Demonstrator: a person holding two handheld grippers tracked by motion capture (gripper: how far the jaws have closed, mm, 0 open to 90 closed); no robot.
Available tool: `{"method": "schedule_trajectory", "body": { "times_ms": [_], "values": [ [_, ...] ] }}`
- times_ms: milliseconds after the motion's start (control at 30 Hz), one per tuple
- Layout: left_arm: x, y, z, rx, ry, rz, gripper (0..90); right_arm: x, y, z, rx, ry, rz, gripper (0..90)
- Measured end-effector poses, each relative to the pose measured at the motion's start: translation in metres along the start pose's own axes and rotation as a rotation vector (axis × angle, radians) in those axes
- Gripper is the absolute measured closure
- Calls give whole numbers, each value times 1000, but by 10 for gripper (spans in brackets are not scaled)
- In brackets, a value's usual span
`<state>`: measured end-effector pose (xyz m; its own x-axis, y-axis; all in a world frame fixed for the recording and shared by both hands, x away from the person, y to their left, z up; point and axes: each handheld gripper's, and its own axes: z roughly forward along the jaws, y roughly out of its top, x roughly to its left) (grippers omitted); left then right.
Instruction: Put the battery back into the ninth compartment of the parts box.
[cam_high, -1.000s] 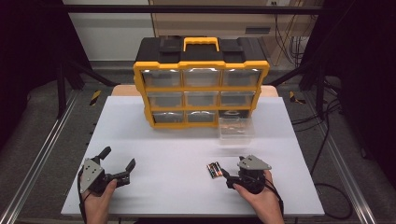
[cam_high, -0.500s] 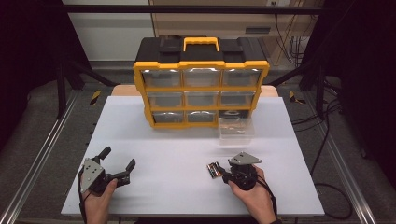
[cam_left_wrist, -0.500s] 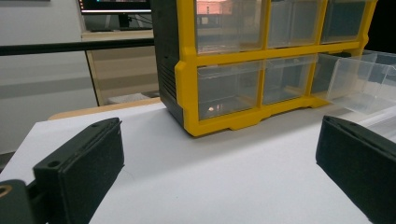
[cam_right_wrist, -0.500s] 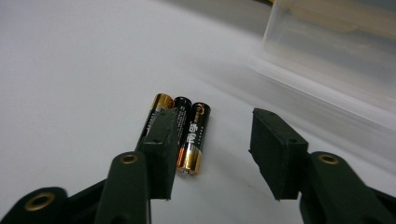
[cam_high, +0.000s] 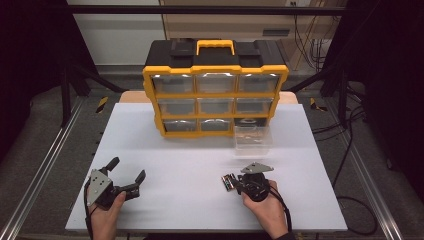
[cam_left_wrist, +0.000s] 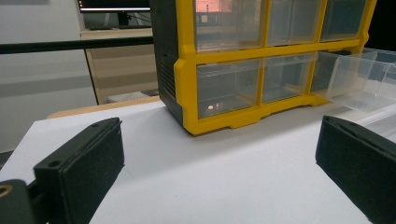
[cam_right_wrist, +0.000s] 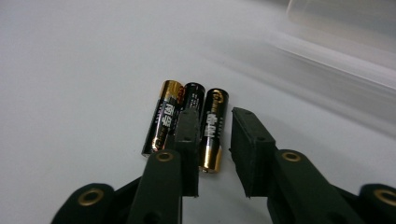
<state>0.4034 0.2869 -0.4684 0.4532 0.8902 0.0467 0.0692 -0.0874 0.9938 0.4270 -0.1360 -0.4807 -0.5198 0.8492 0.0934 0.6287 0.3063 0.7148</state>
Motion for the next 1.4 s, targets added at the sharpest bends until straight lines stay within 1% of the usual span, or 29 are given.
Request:
{"method": "schedule_trajectory", "body": {
  "times_ms": [133,167,300,400,433,467,500,567,600,633,667,767,800,833,900,967,1000,1033,1100,1133,1167,1267,1300,1400],
  "values": [
    [-1,0,1,2,-3,0,9,-1,-1,2,13,-7,7,753],
    [-1,0,1,2,-3,1,9,-2,-1,4,13,-4,20,756],
    [-1,0,1,3,-5,4,9,-1,-2,5,11,-14,36,760],
    [-1,0,2,4,-5,3,10,0,-3,7,10,-23,40,765],
    [-1,0,1,5,-5,5,10,1,-4,7,2,-30,30,766],
    [-1,0,1,5,-5,5,10,1,-4,6,-3,-36,34,767],
    [-1,0,1,5,-3,4,10,-1,-4,4,-17,-42,36,767],
    [-1,0,1,5,-1,2,10,-5,-4,-2,-59,-39,50,767],
    [-1,0,1,5,-1,2,10,-5,-4,-2,-59,-39,50,767],
    [0,-1,1,6,-1,1,10,-10,-2,-10,-97,-40,54,767],
    [0,-1,1,6,-1,1,10,-12,-1,-15,-118,-41,50,767],
    [-1,0,1,6,0,5,10,-17,2,-28,-168,-52,48,767],
    [-1,0,1,6,0,5,10,-17,2,-28,-168,-52,48,767],
    [-1,0,1,6,0,4,10,-21,5,-36,-192,-60,51,767],
    [-1,0,1,5,0,2,10,-24,9,-43,-221,-51,53,767],
    [0,0,0,6,1,1,10,-28,14,-49,-232,-60,47,767],
    [0,0,0,6,1,1,10,-28,14,-49,-232,-60,47,767],
    [0,0,0,6,2,0,10,-32,19,-53,-247,-58,52,767],
    [0,0,0,5,4,0,10,-35,24,-58,-256,-63,49,767],
    [0,0,0,5,4,0,10,-35,24,-58,-256,-63,49,767],
    [0,0,0,4,4,-1,10,-37,29,-62,-267,-57,53,767],
    [1,0,-1,4,5,-1,10,-39,36,-68,-278,-66,45,767],
    [1,0,-1,4,5,-1,10,-40,38,-69,-282,-63,45,767],
    [1,0,-1,3,5,-2,10,-43,43,-72,-287,-60,42,767]
  ]
}}
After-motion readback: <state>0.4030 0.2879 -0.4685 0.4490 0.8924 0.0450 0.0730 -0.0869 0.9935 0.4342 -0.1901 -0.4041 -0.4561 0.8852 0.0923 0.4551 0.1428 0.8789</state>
